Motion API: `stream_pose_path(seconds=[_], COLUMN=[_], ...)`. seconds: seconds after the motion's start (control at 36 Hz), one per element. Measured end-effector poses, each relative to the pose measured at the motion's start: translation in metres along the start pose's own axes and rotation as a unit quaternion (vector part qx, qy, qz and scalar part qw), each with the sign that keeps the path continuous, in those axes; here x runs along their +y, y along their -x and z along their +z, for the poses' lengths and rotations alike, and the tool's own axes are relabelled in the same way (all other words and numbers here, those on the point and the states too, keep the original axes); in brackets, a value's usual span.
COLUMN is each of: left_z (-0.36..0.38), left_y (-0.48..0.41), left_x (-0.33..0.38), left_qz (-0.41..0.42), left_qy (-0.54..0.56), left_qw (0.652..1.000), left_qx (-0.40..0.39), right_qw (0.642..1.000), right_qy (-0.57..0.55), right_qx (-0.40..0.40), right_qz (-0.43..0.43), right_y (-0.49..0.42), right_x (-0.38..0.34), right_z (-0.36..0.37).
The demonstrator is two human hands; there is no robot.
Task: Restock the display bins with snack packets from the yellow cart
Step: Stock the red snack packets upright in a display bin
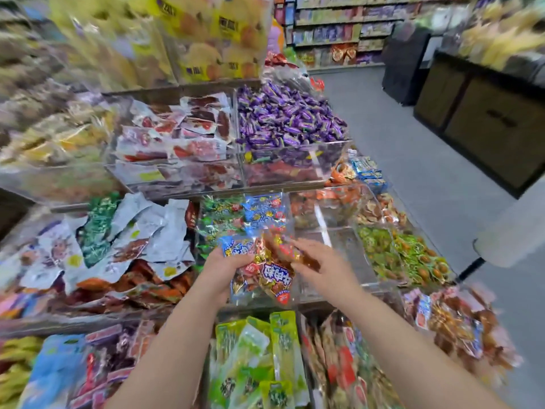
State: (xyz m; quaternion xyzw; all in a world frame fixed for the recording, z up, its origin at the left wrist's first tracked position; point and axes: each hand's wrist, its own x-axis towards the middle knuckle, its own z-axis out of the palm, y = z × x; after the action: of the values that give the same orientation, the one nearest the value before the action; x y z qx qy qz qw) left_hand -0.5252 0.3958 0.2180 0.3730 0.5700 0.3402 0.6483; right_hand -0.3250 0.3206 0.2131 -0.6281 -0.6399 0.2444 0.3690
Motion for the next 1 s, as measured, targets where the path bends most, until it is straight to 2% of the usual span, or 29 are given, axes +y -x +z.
stream_pose_path(seconds=[0.06, 0.11, 0.19, 0.25, 0.36, 0.44, 0.53, 0.61, 0.72, 0.83, 0.89, 1.0], left_z=[-0.002, -0.003, -0.003, 0.0, 0.009, 0.018, 0.03, 0.039, 0.039, 0.032, 0.024, 0.016], left_y=[-0.01, -0.017, -0.026, -0.028, -0.034, -0.037, -0.04, -0.048, -0.063, -0.078, -0.085, -0.097], left_x=[0.003, 0.004, 0.006, 0.005, 0.006, 0.01, 0.014, 0.017, 0.03, 0.05, 0.058, 0.07], left_qz=[-0.003, 0.0, -0.001, -0.005, 0.017, 0.037, 0.052, 0.048, 0.036, 0.036, 0.034, 0.05], left_qy=[0.011, 0.023, 0.042, 0.051, 0.043, 0.01, -0.024, -0.018, 0.012, 0.066, 0.082, 0.099], left_qw=[1.0, 1.0, 0.999, 0.998, 0.998, 0.998, 0.995, 0.995, 0.998, 0.997, 0.996, 0.993], left_qx=[-0.003, -0.007, -0.028, -0.04, -0.042, -0.057, -0.078, -0.081, -0.057, 0.001, 0.028, 0.047], right_qw=[0.998, 0.998, 0.994, 0.99, 0.977, 0.979, 0.976, 0.974, 0.965, 0.94, 0.92, 0.923], right_qy=[0.048, 0.023, -0.1, -0.103, -0.078, 0.014, 0.105, 0.052, -0.097, -0.211, -0.229, -0.185], right_qx=[-0.042, -0.055, 0.015, 0.045, -0.047, -0.119, -0.148, -0.159, -0.115, 0.057, 0.111, 0.101], right_qz=[-0.027, -0.014, 0.04, 0.08, 0.193, 0.163, 0.124, 0.151, 0.213, 0.263, 0.298, 0.321], right_y=[-0.005, -0.01, -0.019, -0.028, -0.044, -0.053, -0.063, -0.073, -0.084, -0.098, -0.104, -0.12], right_x=[0.0, 0.001, -0.001, 0.001, 0.009, 0.017, 0.025, 0.035, 0.06, 0.103, 0.127, 0.157], right_z=[0.003, 0.004, 0.002, -0.003, -0.021, -0.034, -0.043, -0.05, -0.057, -0.064, -0.063, -0.037])
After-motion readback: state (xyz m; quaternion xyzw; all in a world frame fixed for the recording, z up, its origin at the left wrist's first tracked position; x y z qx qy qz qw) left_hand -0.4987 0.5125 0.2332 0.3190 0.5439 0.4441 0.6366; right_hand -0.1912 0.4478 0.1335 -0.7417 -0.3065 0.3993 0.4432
